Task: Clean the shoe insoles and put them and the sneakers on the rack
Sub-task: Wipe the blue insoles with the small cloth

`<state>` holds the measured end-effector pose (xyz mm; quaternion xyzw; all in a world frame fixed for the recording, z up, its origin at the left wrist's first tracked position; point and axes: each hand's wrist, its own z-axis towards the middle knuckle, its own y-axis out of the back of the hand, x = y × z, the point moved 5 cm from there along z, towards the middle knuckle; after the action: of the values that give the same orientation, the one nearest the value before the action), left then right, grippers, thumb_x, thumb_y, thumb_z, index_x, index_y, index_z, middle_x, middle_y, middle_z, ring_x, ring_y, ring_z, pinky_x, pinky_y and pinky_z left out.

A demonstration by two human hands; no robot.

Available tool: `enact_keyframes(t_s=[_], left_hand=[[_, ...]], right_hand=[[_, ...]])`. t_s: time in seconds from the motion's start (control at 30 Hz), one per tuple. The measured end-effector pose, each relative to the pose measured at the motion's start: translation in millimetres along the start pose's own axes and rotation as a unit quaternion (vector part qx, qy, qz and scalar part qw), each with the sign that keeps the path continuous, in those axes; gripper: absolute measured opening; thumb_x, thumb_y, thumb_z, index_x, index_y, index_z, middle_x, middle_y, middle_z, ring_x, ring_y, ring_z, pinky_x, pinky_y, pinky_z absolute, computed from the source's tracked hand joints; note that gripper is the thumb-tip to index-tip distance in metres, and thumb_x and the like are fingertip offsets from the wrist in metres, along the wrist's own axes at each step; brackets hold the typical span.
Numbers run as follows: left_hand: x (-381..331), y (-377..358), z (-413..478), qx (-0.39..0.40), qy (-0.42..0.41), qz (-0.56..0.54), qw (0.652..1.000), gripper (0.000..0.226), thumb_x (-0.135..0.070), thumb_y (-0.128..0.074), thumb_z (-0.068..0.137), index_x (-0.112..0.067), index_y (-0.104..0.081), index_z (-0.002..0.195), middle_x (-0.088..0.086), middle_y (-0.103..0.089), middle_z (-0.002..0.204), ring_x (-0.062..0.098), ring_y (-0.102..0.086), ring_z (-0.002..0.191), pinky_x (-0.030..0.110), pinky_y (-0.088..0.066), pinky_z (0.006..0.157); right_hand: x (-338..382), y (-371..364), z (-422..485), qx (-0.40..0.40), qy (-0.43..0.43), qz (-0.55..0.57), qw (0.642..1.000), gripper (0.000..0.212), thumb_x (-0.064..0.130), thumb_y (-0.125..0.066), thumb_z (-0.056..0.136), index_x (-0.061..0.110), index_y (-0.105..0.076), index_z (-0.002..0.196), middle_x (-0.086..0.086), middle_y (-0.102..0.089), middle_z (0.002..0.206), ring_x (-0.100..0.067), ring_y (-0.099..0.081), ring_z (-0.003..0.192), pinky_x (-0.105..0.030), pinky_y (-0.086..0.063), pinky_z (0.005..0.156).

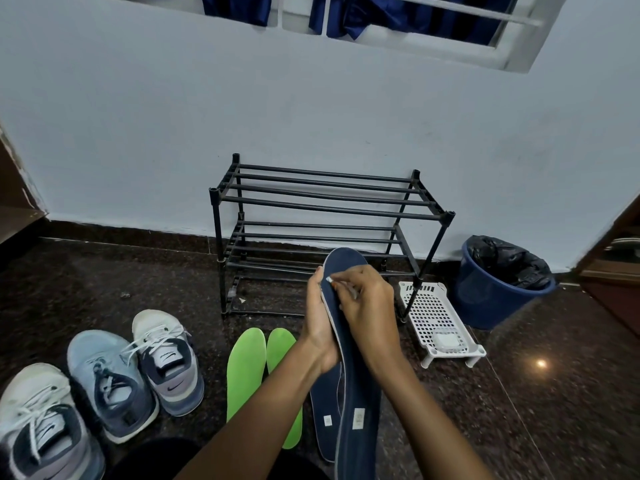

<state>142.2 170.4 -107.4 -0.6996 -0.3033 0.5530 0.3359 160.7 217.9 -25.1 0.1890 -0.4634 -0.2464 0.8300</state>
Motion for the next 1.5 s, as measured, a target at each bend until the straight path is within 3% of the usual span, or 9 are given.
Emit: enact_keyframes(t_s=[0.07,0.17,0.23,0.4,0.6,0.87,1.03,1.37,1.5], left_hand=[[-3,6,1,-0.005,-0.018,0.033,0.999,0.05,-0.052,-0.037,0.092,-0.009,-0.062,0.1,-0.002,-0.071,0.088,0.008,-0.066,0.082,0.021,-0.05,0.09],[-4,7,-1,-0.014,0.009,0.011,1.0,0.075,-0.064,-0.044,0.081,-0.002,-0.061,0.122,0.016,-0.06,0.126,0.029,-0.057,0.116,0.049,-0.031,0.112],[-3,3,-3,-0.018,0.008,-0.001,1.0,0.077,-0.061,-0.053,0.075,-0.002,-0.059,0.123,0.02,-0.055,0.131,0.032,-0.051,0.123,0.045,-0.033,0.111],[-1,-4,-3,0.021,0.01,-0.048,0.999,0.049,-0.051,-0.041,0.088,-0.01,-0.066,0.096,0.006,-0.063,0.092,0.018,-0.061,0.085,0.025,-0.05,0.072],[-7,-2,-5,-0.017,-0.002,-0.02,1.0,0.088,-0.06,-0.059,0.069,0.0,-0.048,0.134,0.021,-0.044,0.138,0.03,-0.044,0.121,0.046,-0.024,0.115],[-6,-4,-5,0.014,0.003,-0.034,0.999,0.052,-0.052,-0.039,0.089,-0.01,-0.064,0.107,0.009,-0.065,0.094,0.021,-0.062,0.088,0.03,-0.048,0.079],[-11,3,-3,-0.007,0.007,-0.024,1.0,0.075,-0.061,-0.042,0.082,-0.001,-0.059,0.123,0.013,-0.06,0.119,0.03,-0.053,0.121,0.048,-0.032,0.111],[-2,-6,-9,0.017,0.027,-0.034,0.999,0.057,-0.055,-0.045,0.084,-0.008,-0.066,0.108,0.014,-0.064,0.109,0.028,-0.059,0.106,0.046,-0.035,0.109],[-4,-4,-6,0.007,0.029,-0.037,0.999,0.073,-0.058,-0.056,0.076,-0.006,-0.057,0.127,0.018,-0.055,0.125,0.033,-0.048,0.126,0.054,-0.024,0.114]], right_hand=[[2,-2,-3,0.021,-0.007,0.01,1.0,0.013,-0.002,-0.063,0.081,0.005,-0.072,0.086,0.0,-0.061,0.085,-0.005,-0.057,0.076,-0.005,-0.04,0.072],[4,1,-8,0.053,-0.01,0.041,0.998,0.012,-0.004,-0.064,0.079,0.004,-0.072,0.084,0.005,-0.06,0.08,0.004,-0.054,0.071,-0.005,-0.04,0.072],[1,4,-6,0.052,-0.008,0.032,0.998,0.013,-0.003,-0.065,0.078,0.007,-0.072,0.083,0.005,-0.06,0.08,0.002,-0.056,0.072,-0.009,-0.043,0.071],[-3,7,4,0.018,-0.003,0.005,1.0,0.014,-0.003,-0.063,0.079,0.008,-0.071,0.084,0.001,-0.059,0.085,-0.004,-0.055,0.079,-0.003,-0.04,0.07],[4,1,-8,0.073,0.021,0.019,0.997,0.017,-0.009,-0.063,0.077,0.004,-0.072,0.084,0.003,-0.058,0.082,-0.004,-0.055,0.076,-0.005,-0.039,0.074],[-9,6,7,0.016,0.006,-0.008,1.0,0.014,-0.005,-0.06,0.08,0.005,-0.07,0.084,-0.001,-0.056,0.086,-0.019,-0.058,0.085,-0.015,-0.044,0.073],[3,-3,-13,0.034,0.031,0.025,0.999,0.016,-0.009,-0.061,0.078,0.001,-0.071,0.085,0.003,-0.053,0.085,-0.005,-0.052,0.081,-0.002,-0.035,0.077],[-1,8,5,-0.037,0.018,0.009,0.999,0.016,-0.001,-0.062,0.082,0.005,-0.068,0.096,0.002,-0.057,0.088,-0.008,-0.054,0.075,-0.004,-0.04,0.071],[2,5,6,-0.043,0.008,0.024,0.999,0.012,0.003,-0.066,0.08,0.006,-0.069,0.091,0.005,-0.057,0.083,0.0,-0.053,0.068,-0.004,-0.04,0.067]])
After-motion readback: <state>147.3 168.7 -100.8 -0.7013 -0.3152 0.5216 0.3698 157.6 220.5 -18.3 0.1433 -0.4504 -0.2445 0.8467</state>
